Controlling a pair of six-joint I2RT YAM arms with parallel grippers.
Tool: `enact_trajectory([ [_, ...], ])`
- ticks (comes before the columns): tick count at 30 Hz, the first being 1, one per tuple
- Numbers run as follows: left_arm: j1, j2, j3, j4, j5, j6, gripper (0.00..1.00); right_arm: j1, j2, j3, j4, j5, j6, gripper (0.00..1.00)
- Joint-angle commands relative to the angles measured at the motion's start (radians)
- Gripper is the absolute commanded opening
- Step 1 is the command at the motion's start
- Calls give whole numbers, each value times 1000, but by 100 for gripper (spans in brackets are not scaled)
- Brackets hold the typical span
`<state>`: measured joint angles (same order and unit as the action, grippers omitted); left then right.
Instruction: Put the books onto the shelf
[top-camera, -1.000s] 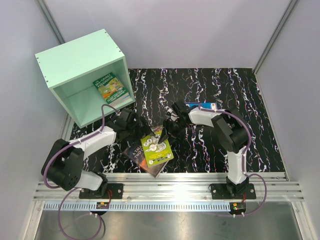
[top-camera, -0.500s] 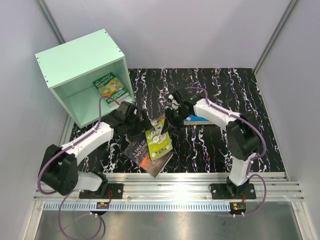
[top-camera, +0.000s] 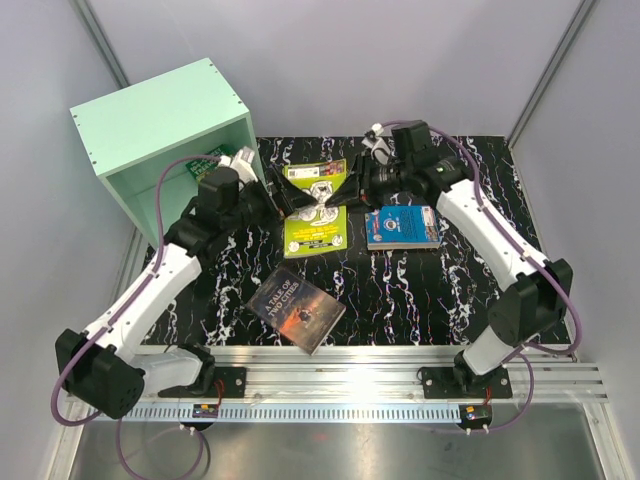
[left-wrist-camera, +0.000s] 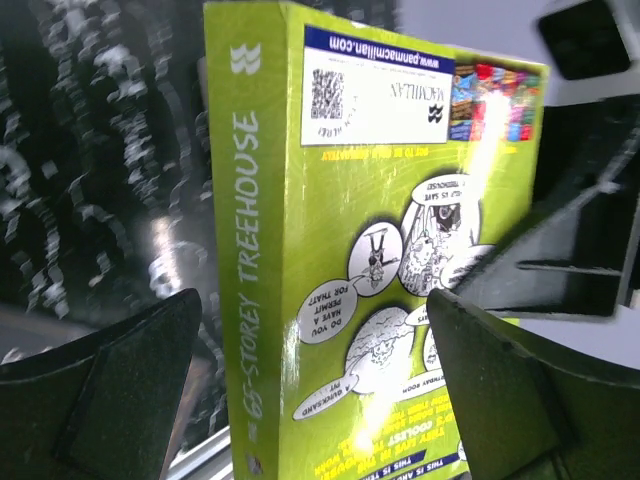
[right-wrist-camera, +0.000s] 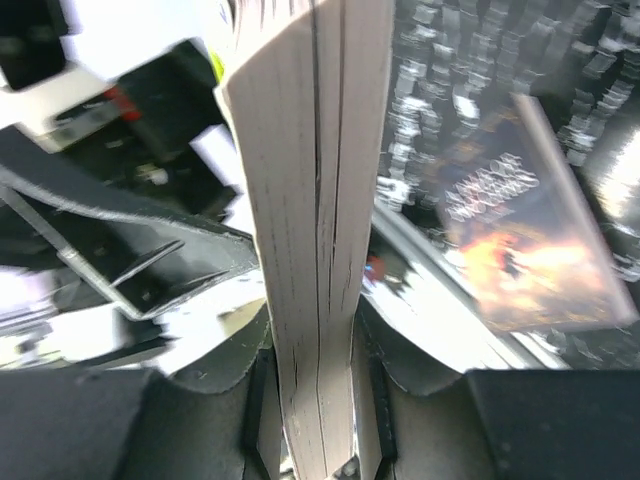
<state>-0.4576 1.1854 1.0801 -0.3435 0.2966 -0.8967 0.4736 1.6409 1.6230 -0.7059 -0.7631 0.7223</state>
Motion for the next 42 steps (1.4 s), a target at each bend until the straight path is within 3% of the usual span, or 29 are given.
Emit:
enact_trajectory([
  [1,28,-20,35,211,177,-50,99,-10,-93,-17,239,-195,176,0],
  [5,31,-12,50,340,262,-106,89,-12,-124,-72,388,-245,255,0],
  [6,33,-10,60,340,265,-110,77,-12,-124,-78,394,-246,256,0],
  [8,34,-3,86,340,283,-113,66,-12,-130,-87,402,-249,256,0],
  [9,39,2,98,340,291,-114,52,-12,-128,-91,405,-252,252,0],
  [13,42,20,161,287,308,-90,27,-13,-128,-89,405,-252,247,0],
  [15,43,23,199,229,305,-51,28,-15,-128,-87,405,-249,249,0],
  [17,48,20,222,183,300,-18,45,-18,-125,-86,407,-251,247,0],
  [20,59,8,234,156,308,7,56,-21,-124,-86,408,-255,247,0],
  [25,74,14,283,69,329,57,57,-24,-124,-92,410,-257,247,0],
  [29,77,29,352,-87,311,145,42,-26,-122,-94,411,-258,246,0],
  [38,85,33,440,-236,285,229,28,-27,-118,-104,416,-257,246,0],
  [40,86,31,449,-253,282,240,22,-27,-119,-109,418,-255,247,0],
  [42,91,33,469,-288,273,254,5,-27,-119,-117,421,-254,247,0],
])
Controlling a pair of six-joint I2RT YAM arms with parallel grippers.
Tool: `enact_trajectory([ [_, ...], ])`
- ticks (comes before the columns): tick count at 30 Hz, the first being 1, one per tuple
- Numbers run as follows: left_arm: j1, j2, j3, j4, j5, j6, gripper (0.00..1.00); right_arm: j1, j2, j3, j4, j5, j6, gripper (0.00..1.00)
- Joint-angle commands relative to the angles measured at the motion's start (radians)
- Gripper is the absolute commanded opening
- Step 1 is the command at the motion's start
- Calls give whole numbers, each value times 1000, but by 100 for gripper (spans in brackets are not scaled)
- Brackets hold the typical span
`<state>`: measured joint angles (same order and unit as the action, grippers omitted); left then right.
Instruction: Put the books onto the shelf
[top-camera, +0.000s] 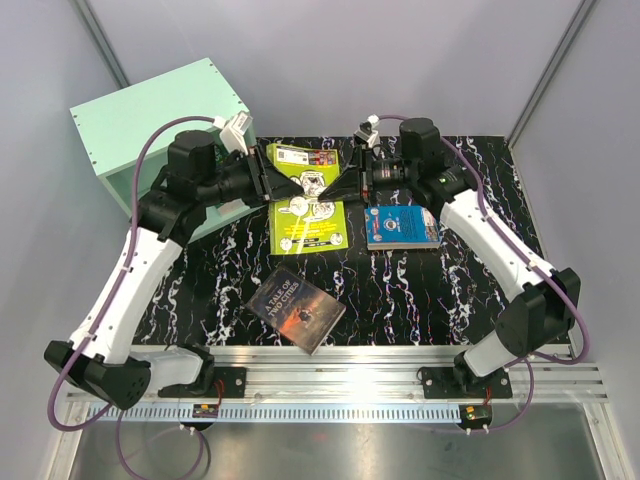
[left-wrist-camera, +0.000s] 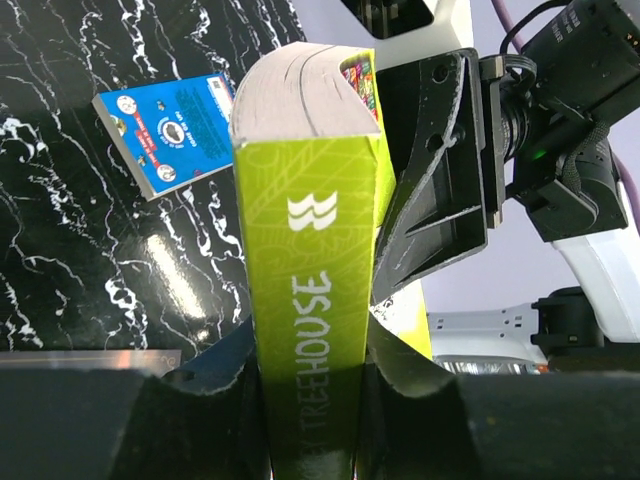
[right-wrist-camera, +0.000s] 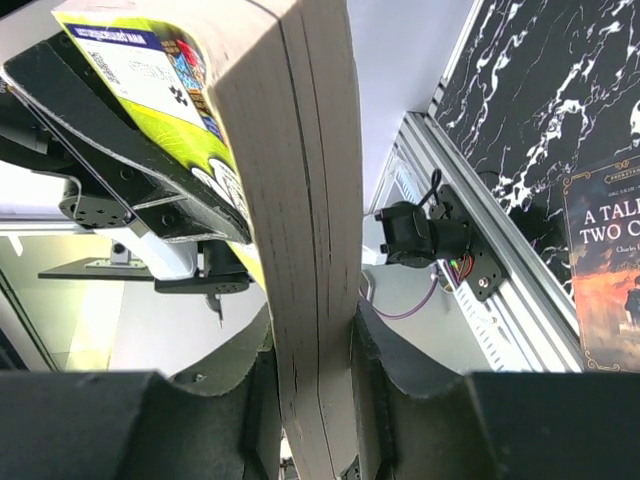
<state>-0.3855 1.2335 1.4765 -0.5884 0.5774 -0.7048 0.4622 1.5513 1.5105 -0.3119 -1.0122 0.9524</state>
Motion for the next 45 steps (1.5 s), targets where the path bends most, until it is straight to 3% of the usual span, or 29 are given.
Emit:
enact_trajectory([
  [1,20,-11,80,-56,-13,68,0,-16,-31,-4,28,-6,17,0],
  [3,22,-8,105,-97,-30,85,0,-16,-30,-6,37,-8,25,0],
  [6,42,6,158,-165,-60,108,0,-14,-28,2,45,-6,35,19],
  [7,54,11,172,-178,-60,120,0,-16,-27,4,48,-5,39,39],
  [9,102,35,208,-218,-28,134,0,-16,-28,4,46,1,48,61],
  [10,117,44,243,-232,-18,148,0,-16,-28,4,48,6,49,76],
  [14,235,112,367,-321,33,195,0,-19,-45,-6,19,20,42,97],
  [18,364,149,446,-286,113,183,0,-30,-80,-44,2,26,31,99],
  [22,464,198,453,-104,214,27,0,-36,-117,-88,-30,37,14,99],
  [29,588,342,527,373,257,-272,0,-36,-191,-157,-76,64,0,99],
  [37,646,607,804,374,254,-358,0,-49,-226,-171,-154,95,-37,100],
  [45,666,770,915,233,311,-322,0,-76,-215,-164,-184,101,-63,100],
])
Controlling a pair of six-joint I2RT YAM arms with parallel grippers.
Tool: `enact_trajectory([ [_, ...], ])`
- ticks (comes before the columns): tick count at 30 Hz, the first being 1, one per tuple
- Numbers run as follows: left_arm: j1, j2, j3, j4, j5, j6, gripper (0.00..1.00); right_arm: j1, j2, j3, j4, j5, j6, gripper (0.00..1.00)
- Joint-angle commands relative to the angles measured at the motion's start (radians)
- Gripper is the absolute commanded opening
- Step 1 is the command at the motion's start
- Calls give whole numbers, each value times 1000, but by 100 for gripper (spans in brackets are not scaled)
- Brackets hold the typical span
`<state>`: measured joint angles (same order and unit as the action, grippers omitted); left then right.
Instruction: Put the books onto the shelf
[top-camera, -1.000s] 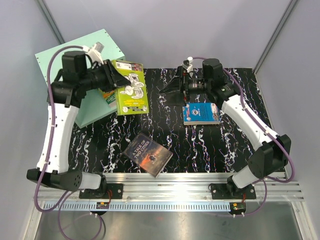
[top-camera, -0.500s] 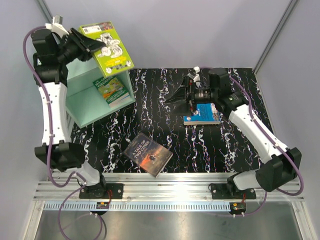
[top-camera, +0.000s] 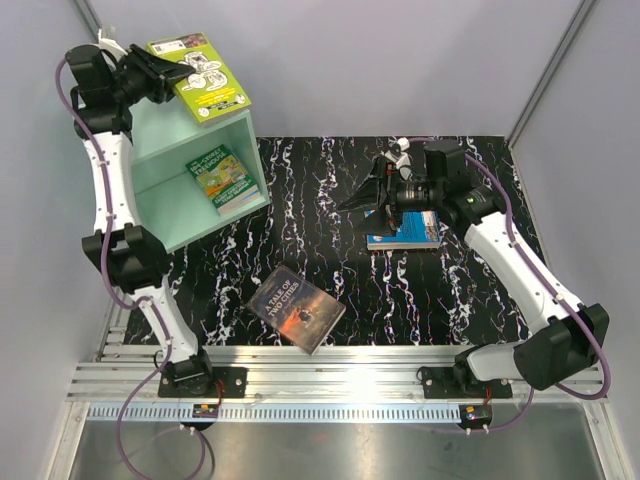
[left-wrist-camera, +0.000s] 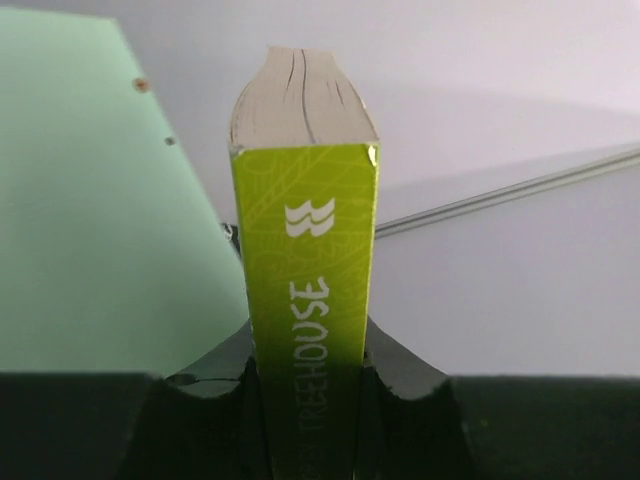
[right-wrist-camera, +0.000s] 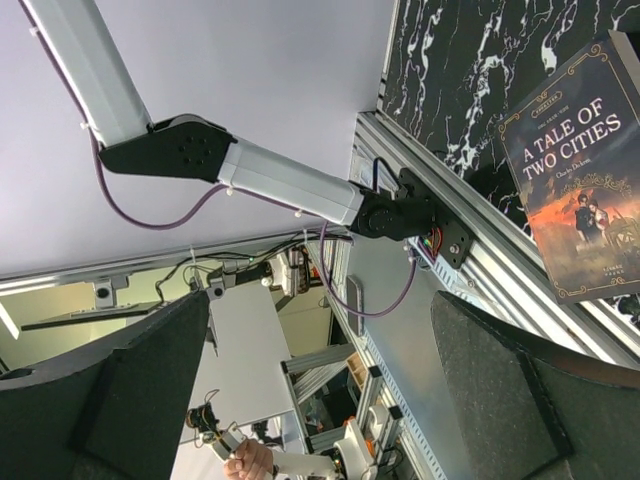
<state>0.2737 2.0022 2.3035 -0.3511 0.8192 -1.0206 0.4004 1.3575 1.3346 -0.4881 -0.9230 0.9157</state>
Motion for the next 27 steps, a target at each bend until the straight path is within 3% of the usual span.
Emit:
enact_trajectory([
  [1,10,1,89,-18,58,7,0,-15,-17,12,-6,10,-26,100],
  [4,21,-2,76,-37,48,17,1,-17,-9,12,2,7,-24,100],
  [13,68,35,105,-97,74,10,17,-18,11,2,26,-5,-18,100],
  [16,78,41,106,-112,77,14,43,-20,15,-3,31,-8,-17,100],
  [17,79,41,106,-117,74,16,60,-20,15,-3,31,-13,-17,100],
  [18,81,40,108,-121,74,17,98,-21,18,-3,36,-16,-15,100],
  [27,111,27,160,-256,23,66,99,-28,20,-12,42,-28,-14,100],
])
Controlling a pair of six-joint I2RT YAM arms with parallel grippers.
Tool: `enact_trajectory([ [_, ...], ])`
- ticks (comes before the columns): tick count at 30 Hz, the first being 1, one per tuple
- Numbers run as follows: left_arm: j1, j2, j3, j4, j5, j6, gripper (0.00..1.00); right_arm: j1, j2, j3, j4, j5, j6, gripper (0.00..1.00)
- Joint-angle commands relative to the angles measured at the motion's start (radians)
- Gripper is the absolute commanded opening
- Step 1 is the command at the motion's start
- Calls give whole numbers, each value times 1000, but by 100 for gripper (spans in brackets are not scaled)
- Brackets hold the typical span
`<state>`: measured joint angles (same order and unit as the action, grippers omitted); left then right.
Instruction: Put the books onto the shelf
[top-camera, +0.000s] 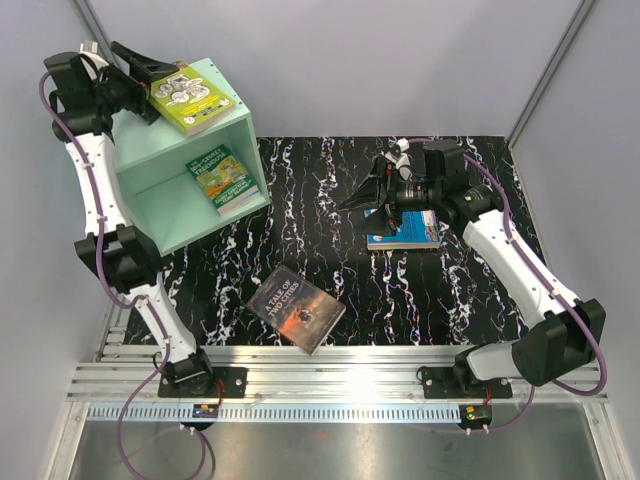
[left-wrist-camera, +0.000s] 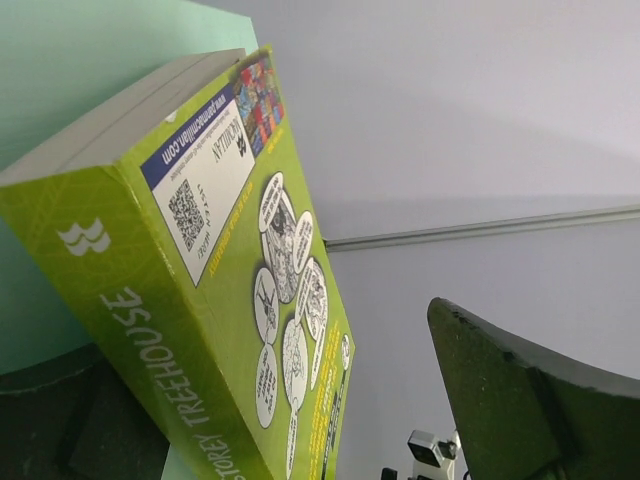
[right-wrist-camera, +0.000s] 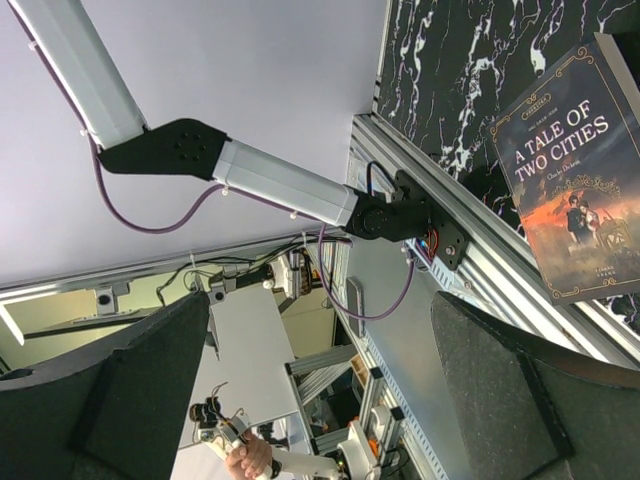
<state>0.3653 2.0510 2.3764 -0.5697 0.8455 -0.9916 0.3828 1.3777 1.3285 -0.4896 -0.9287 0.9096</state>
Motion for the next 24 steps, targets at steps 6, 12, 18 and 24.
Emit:
enact_trajectory([
  [6,38,-52,144,-269,-103,143,99,-13,3,-14,51,-27,-6,100],
  [12,37,-144,155,-495,-333,335,99,-13,11,-34,72,-33,0,100],
  [18,37,-198,171,-611,-528,451,99,-13,24,-74,106,-53,20,100],
  [24,37,-290,98,-627,-706,470,99,-15,30,-91,109,-62,11,100],
])
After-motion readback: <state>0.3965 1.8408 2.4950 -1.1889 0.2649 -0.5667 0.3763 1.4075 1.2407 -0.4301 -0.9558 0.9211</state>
